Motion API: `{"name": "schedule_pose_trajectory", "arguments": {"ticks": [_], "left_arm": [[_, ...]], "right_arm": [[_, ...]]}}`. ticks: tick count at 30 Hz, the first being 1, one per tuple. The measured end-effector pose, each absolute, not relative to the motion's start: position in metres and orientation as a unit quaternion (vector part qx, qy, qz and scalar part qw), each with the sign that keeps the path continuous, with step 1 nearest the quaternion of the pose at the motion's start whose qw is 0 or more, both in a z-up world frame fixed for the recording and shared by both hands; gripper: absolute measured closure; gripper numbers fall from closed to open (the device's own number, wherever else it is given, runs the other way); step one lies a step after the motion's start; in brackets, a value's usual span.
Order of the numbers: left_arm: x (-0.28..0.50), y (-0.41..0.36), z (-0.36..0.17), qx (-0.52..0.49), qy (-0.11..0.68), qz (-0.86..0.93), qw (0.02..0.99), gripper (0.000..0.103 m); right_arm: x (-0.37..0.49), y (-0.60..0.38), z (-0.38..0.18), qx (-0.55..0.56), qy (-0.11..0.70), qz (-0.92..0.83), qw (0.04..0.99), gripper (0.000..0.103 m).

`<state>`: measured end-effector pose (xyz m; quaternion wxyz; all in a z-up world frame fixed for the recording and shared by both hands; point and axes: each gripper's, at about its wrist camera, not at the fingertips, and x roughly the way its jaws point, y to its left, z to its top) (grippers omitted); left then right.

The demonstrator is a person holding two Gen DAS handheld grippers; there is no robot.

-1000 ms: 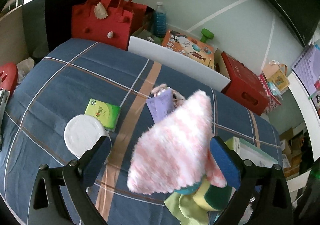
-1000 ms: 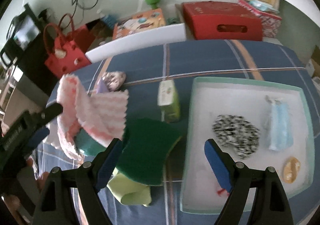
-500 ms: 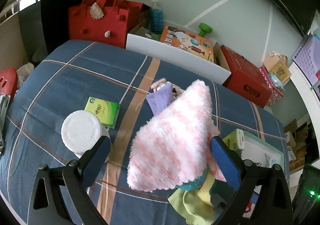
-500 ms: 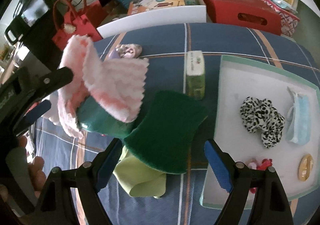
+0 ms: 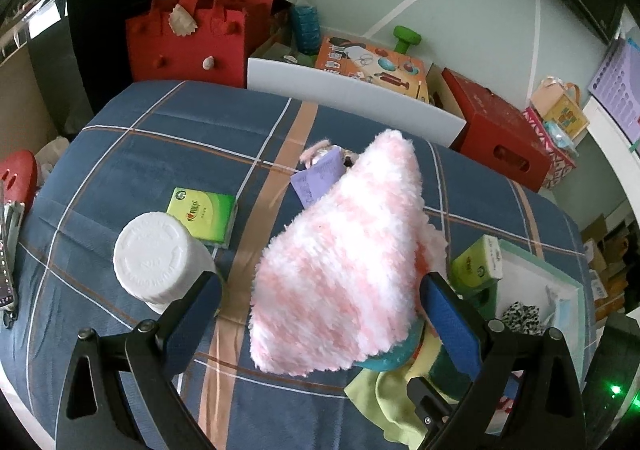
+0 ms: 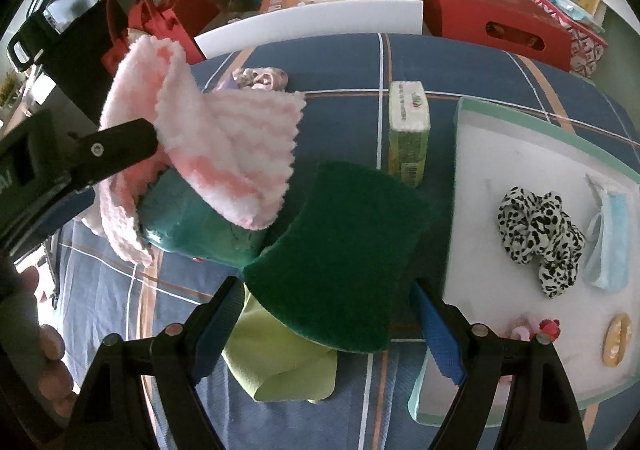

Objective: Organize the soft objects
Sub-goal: 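Grasp the green sponge with right tool while left tool grasps the pink towel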

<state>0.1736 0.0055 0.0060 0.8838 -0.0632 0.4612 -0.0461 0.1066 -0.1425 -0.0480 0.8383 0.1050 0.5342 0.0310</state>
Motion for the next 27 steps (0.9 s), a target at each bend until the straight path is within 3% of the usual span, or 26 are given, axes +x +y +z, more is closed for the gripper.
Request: {"name": "schedule_pose_trajectory", "arguments": {"ticks": [15,16,19,23,27], "left_arm": [[0.176,-0.002,0.002,-0.047,0.454,-0.038,0.889,0.005],[0.175,-0.002,0.002,-0.045,0.453,-0.037,0.890,0.008],[0.175,-0.003,0.003,-0.044,0.452,-0.046,0.890,0.031],[0.174,-0.002,0.005,-0.053,0.449,-0.055,0.890,0.054],[0.172,-0.001,0.007,-0.049,0.442,-0.053,0.894,0.070]], "right_arm": [[0.105,-0.142,-0.048,0.110,0.522,0.031,0.846,0.019],[0.105,-0.142,-0.047,0.111,0.520,0.031,0.846,0.020],[0.103,-0.144,-0.044,0.116,0.514,0.032,0.849,0.023],[0.101,-0.146,-0.042,0.122,0.511,0.032,0.850,0.027],[0.099,-0.149,-0.040,0.126,0.506,0.031,0.853,0.027]]}}
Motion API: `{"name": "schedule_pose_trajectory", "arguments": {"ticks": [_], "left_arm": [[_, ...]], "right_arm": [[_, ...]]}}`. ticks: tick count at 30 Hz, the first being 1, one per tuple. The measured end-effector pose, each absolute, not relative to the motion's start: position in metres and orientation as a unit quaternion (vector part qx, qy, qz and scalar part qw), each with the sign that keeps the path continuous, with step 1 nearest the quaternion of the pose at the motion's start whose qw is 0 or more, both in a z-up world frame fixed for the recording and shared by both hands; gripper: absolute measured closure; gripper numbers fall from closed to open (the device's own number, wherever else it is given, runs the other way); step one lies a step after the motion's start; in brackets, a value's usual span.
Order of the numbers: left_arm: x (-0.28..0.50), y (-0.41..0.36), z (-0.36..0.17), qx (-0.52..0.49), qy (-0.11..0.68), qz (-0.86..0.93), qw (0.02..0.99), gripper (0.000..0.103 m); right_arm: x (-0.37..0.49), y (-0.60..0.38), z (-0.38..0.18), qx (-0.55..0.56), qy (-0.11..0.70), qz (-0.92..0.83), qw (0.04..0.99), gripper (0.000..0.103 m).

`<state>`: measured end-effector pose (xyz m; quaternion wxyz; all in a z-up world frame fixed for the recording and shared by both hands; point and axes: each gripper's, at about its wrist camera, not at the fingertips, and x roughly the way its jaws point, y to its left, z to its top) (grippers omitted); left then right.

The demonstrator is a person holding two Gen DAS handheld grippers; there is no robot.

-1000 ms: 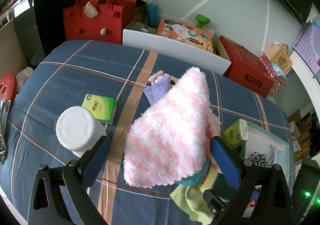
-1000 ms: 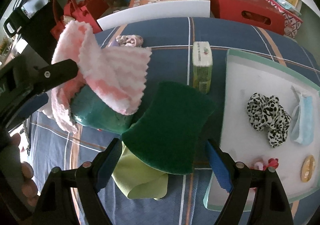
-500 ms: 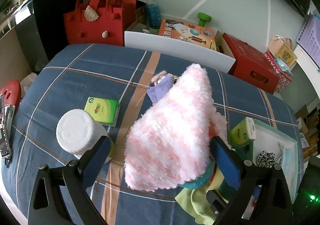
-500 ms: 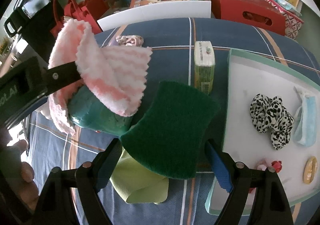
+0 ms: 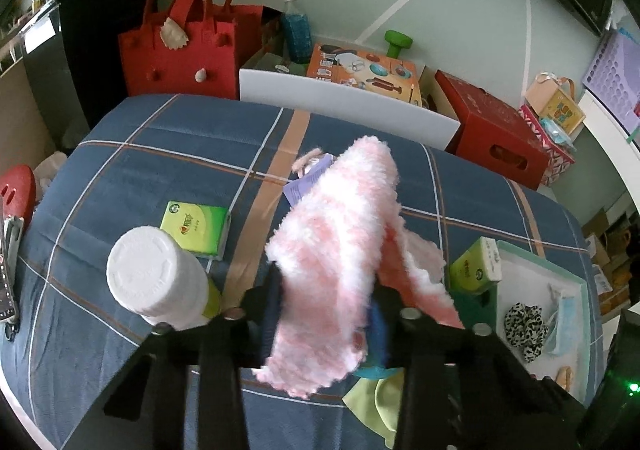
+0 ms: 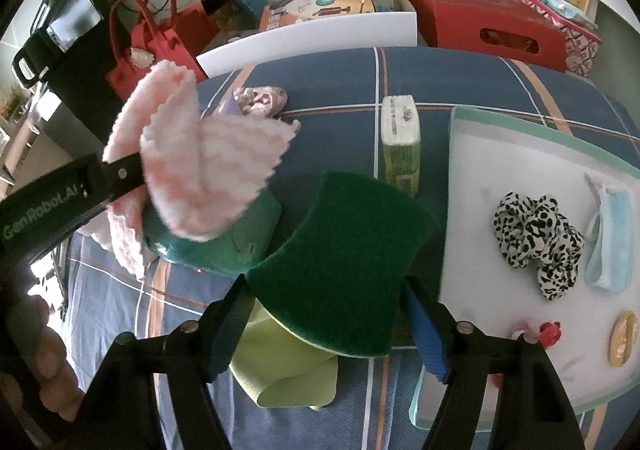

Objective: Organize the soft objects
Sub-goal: 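Grasp the green sponge with right tool while left tool grasps the pink towel, then carry the pink towel and green sponge over the white tray with both tools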

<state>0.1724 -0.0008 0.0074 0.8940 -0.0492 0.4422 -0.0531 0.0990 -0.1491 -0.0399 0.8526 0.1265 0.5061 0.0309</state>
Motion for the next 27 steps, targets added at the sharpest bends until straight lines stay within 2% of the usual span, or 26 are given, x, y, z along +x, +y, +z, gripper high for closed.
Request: {"name": "schedule_pose_trajectory", "arguments": {"ticks": [5,10,18,27], "left_arm": [[0.173,0.002,0.010,-0.054,0.434,-0.052,0.898,0.083],[0.171,0.006,0.015,-0.058,0.424,-0.047,0.903,0.090],[0.163,0.012,0.031,-0.072,0.391,-0.049,0.916,0.091],[0.140,0.014,0.063,-0.081,0.320,-0.068,0.942,0.092]], "right_arm": [[0.097,-0.151,-0.037,0.128,0.502,0.029,0.855,0.028],[0.094,-0.155,-0.031,0.130,0.493,0.027,0.860,0.028],[0.086,-0.167,-0.018,0.141,0.475,0.018,0.869,0.028],[0.071,-0.186,0.003,0.151,0.445,-0.005,0.883,0.028]]}}
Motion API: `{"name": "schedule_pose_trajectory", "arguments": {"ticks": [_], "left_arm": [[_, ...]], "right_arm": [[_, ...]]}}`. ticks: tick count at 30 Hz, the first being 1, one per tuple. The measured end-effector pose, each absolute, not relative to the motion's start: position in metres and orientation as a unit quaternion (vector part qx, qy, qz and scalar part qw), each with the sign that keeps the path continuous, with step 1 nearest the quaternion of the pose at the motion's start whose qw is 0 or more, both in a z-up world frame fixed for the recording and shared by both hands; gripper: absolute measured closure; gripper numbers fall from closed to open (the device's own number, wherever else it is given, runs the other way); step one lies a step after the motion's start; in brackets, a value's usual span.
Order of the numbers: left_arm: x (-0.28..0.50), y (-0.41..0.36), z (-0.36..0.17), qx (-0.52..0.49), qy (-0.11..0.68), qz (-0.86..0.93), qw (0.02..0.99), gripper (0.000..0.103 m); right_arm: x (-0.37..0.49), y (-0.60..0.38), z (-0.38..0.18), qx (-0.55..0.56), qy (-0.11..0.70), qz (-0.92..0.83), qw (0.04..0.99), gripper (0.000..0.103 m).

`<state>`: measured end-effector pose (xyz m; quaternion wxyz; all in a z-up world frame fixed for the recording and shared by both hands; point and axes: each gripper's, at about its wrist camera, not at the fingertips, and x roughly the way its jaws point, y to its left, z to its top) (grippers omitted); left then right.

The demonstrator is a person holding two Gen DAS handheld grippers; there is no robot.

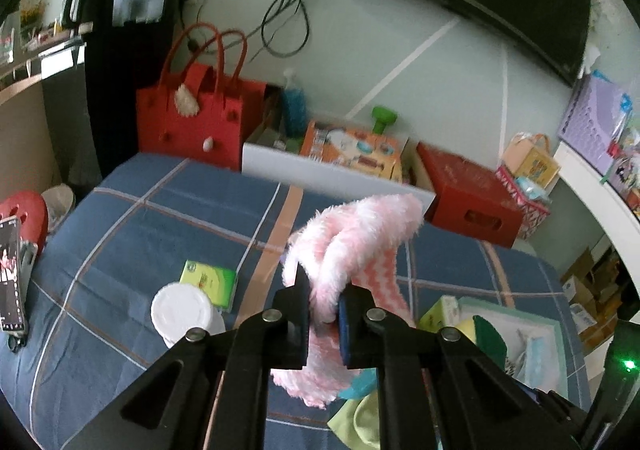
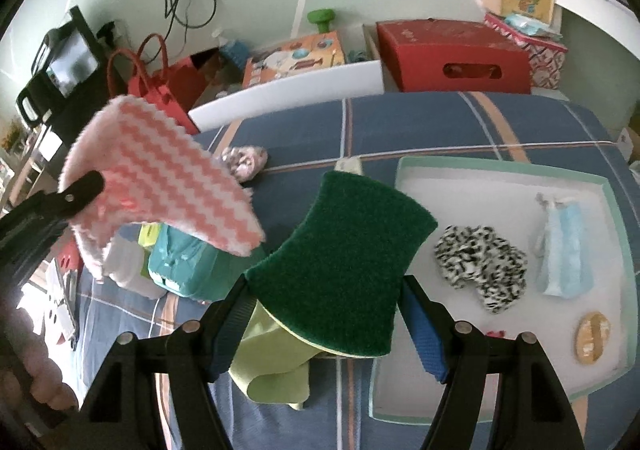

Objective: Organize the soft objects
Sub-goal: 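Carry the pink towel and green sponge over the white tray with both tools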

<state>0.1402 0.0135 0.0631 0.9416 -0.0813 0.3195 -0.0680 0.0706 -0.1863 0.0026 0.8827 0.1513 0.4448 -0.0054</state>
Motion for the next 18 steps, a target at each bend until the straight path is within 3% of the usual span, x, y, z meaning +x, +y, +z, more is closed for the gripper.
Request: {"name": "schedule_pose_trajectory", "arguments": {"ticks": [18], "left_arm": [[0.113,-0.049,0.087,-0.052,0.268,-0.170,0.947,0.092]], "right_arm": [[0.045,-0.276,0.016,0.195,0.418,-0.125,0.878,0.028]]}}
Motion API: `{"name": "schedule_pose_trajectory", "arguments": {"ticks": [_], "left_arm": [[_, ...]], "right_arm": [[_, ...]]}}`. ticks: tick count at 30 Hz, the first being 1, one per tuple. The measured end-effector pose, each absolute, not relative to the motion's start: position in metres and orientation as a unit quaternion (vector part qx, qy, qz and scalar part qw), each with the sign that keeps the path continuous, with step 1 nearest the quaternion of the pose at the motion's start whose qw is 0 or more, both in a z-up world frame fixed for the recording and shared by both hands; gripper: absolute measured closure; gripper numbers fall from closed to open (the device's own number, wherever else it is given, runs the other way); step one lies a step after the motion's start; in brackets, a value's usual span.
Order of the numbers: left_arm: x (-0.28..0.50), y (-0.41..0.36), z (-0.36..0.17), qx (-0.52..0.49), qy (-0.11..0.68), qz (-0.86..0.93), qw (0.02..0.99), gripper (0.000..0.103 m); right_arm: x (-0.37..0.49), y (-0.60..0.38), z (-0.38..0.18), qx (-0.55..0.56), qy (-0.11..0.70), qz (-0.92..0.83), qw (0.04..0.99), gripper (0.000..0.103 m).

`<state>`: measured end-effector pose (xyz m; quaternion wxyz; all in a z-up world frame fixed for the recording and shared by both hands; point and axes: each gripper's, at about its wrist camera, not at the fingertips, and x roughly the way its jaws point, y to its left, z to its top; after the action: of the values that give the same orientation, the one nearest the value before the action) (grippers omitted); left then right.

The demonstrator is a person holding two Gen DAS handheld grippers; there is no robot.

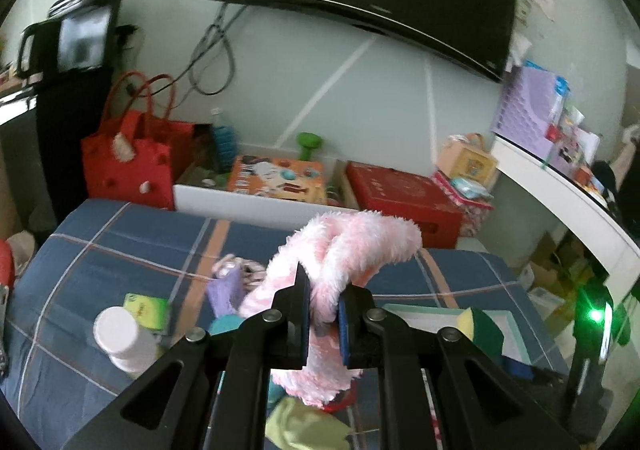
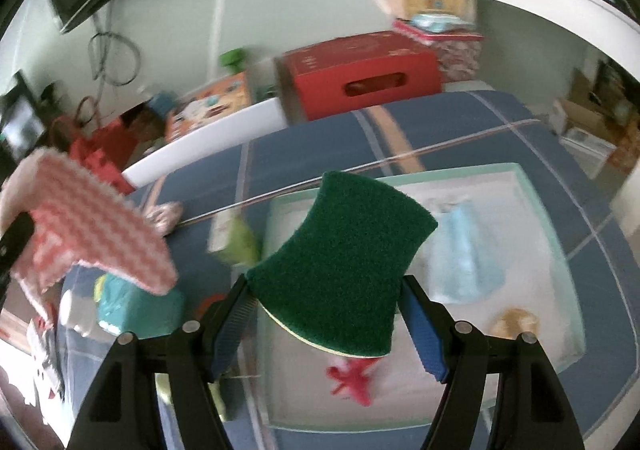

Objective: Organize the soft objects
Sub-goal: 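Carry the pink towel and green sponge over the white tray with both tools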

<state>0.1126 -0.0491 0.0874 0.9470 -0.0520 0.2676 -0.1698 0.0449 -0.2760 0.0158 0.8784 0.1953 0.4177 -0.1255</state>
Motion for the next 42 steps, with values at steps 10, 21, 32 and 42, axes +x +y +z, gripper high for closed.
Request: {"name": "schedule_pose_trajectory", "arguments": {"ticks": [10,21,32,42], "left_arm": [[0.085,-0.102,0.094,-0.030,0.246,-0.253,0.935,0.092],[0.072,-0.154,0.078,-0.010,0.265,-0.318,0.910,0.092],[0.077,-0.201,0.028,0.025,0.333,-0.343,0.878,0.092],[0.098,-0.215,-0.033,0.056,0.417,-0.301,0.856,0.092]], "right_arm": [[0.017,-0.339,0.011,0.247,0.401,-0.194,0.860,0.028],[-0.010,-0.391,0.003,0.280,0.393,-0.254,0.838,0.028],[-0.018,-0.414,-0.017,0.291,0.409,-0.270,0.821,0.028],[-0.005,-0.405,-0.031,0.276,0.433,-0.257,0.819,0.027]]}}
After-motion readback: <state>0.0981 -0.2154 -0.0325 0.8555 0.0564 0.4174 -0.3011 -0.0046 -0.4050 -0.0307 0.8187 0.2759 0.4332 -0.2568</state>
